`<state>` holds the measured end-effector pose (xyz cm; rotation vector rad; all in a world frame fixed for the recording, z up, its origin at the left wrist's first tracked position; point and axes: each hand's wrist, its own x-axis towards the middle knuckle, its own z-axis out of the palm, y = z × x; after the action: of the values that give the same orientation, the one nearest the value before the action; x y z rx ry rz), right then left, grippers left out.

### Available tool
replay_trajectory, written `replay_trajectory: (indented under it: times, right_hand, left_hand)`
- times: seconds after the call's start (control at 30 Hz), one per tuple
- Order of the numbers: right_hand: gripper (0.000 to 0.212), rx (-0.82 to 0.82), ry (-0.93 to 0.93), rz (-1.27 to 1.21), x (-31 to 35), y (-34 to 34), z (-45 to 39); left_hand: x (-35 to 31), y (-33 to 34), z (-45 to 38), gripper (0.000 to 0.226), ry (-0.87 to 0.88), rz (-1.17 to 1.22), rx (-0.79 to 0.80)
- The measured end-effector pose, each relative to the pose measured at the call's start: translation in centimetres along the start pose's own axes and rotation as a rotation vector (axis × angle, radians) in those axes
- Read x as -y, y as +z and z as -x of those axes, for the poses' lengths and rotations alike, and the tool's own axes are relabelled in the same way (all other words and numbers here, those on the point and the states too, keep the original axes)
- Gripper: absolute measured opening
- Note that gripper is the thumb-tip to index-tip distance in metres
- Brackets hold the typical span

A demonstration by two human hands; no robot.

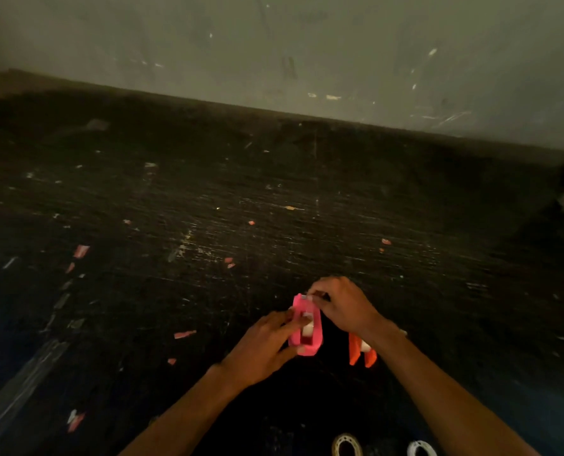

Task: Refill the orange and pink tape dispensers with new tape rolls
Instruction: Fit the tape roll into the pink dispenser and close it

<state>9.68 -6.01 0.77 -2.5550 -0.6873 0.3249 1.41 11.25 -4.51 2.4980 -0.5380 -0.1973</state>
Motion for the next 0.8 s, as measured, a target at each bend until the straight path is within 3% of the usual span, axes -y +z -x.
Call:
replay_trajectory:
  times: [0.27,0.6,0.8]
  right_hand:
    - [0.014,0.065,0.11,-0.138,-0.6,-0.2,-2.8]
    - [0.012,0.289,0.445,-0.251,-1.0,-0.9,-5.6]
    - [0.018,0.382,0.552,-0.283,-0.2,-1.2,-6.3]
  left_hand:
    - [0.3,0.0,0.0,0.056,0.006,-0.001,0.006]
    - [0.5,-0.2,0.0,0.056,0.018,0.003,0.028]
    - [0.5,-0.4,-0.2,0.057,0.022,-0.004,0.049]
